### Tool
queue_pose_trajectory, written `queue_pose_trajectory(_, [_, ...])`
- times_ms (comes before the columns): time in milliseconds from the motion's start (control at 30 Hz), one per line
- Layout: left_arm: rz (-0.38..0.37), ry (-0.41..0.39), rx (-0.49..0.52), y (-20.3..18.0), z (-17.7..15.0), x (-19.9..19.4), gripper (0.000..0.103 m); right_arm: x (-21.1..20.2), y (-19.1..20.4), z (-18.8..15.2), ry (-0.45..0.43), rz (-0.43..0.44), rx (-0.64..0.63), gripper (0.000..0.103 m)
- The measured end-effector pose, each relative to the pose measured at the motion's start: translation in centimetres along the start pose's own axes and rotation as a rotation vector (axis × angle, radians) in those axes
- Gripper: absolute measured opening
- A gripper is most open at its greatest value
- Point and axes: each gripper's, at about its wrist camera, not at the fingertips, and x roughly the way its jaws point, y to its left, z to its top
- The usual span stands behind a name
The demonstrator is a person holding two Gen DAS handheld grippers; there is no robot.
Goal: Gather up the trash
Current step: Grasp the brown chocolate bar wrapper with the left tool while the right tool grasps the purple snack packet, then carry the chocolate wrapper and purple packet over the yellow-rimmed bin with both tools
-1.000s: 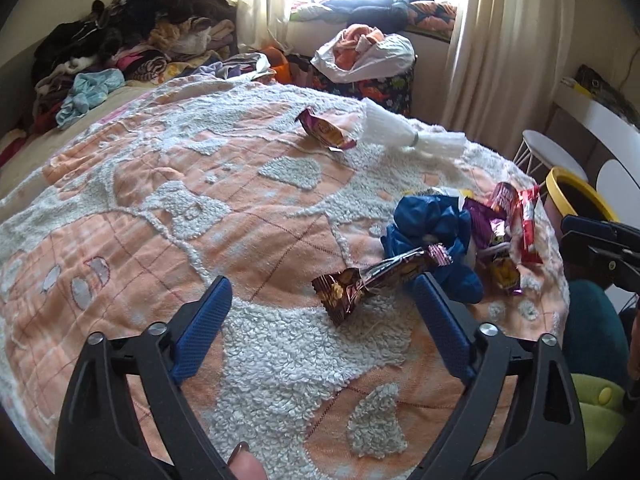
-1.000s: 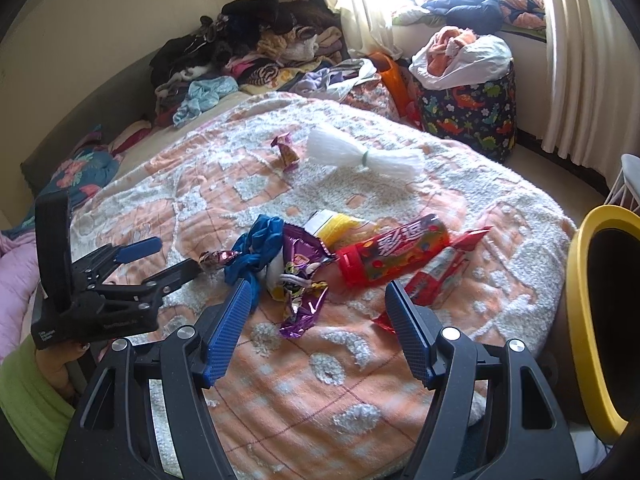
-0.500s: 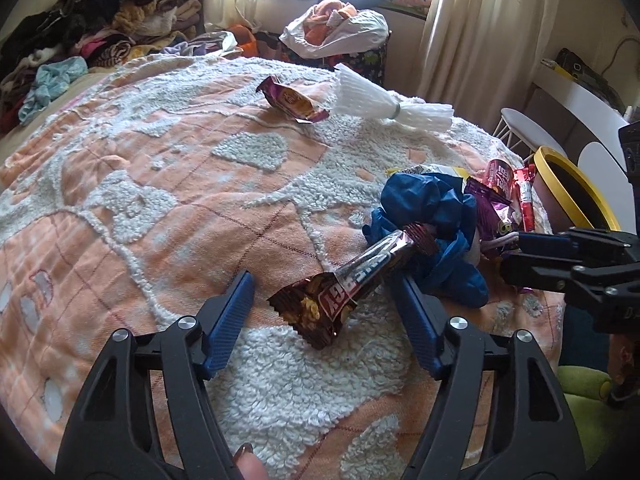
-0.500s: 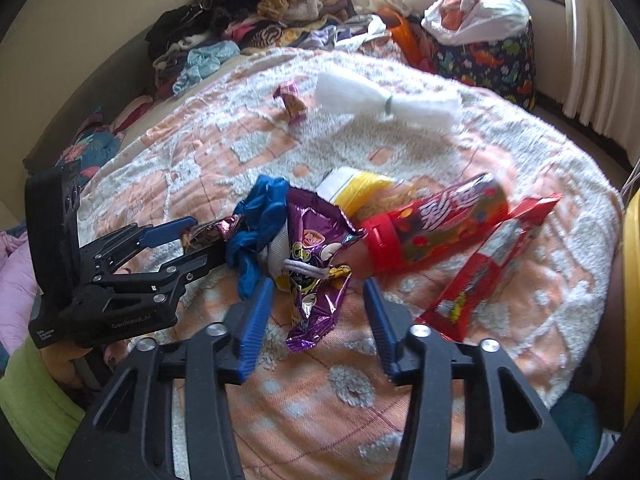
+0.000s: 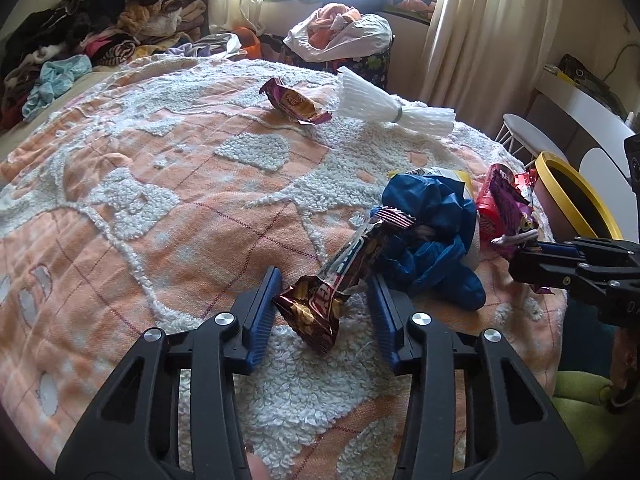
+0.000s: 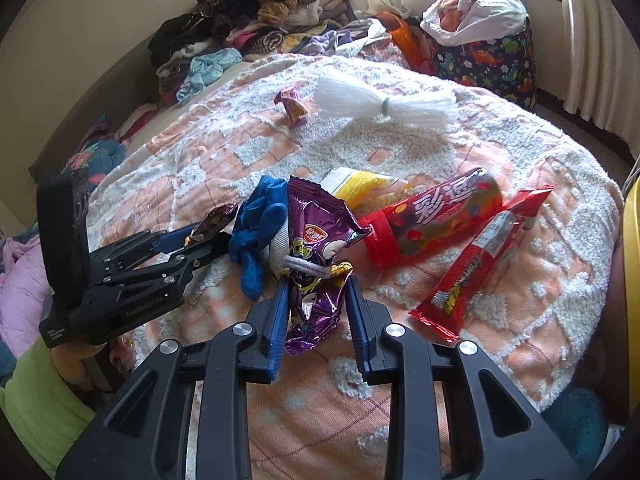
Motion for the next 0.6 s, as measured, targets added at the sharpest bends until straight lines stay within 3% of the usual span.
queue_pose_trajectory(233, [-0.015, -0.007, -0.052, 0.3, 0.0, -0.7, 0.018, -1.4, -0.2, -0.2, -0.028, 0.007, 0.0, 0.026])
queue_pose_trajectory(600, [-0.013, -0.067, -0.08, -1.0, 1.2, -2.8, 0.017, -3.3, -1.4, -0.5, -0.063, 0.014, 0.033, 0.026])
